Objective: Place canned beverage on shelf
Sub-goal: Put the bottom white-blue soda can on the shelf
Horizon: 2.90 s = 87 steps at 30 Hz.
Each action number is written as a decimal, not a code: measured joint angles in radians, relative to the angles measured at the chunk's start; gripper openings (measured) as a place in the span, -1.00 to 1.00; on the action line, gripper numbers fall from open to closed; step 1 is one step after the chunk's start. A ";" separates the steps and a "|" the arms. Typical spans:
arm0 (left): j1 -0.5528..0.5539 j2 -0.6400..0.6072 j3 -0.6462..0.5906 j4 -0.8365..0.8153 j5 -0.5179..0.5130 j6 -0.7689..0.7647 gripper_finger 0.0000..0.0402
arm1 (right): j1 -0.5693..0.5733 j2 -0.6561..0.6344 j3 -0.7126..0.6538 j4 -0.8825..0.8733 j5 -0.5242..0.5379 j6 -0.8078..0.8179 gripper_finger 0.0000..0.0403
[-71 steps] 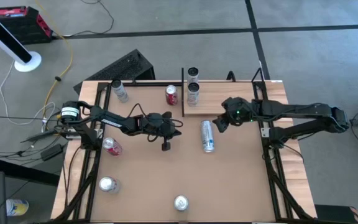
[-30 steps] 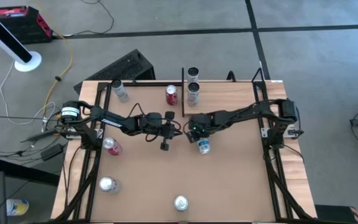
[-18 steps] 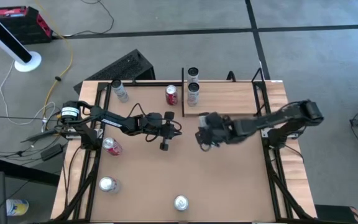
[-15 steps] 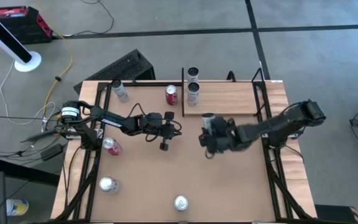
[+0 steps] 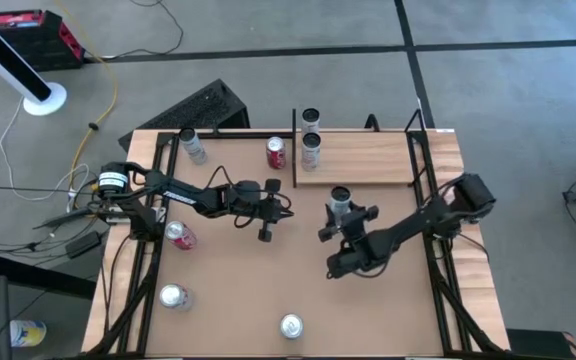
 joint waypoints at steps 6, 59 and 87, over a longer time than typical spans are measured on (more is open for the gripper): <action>0.000 0.000 0.000 0.003 0.003 0.000 -1.00 | -0.008 0.095 0.018 0.010 0.029 0.027 0.52; 0.013 0.000 0.000 -0.022 0.003 0.035 -1.00 | -0.455 -0.303 0.392 -0.538 -1.512 -0.825 0.93; 0.040 -0.001 0.000 -0.024 0.056 0.026 -1.00 | -0.357 0.044 0.696 -0.914 -1.397 -0.392 0.92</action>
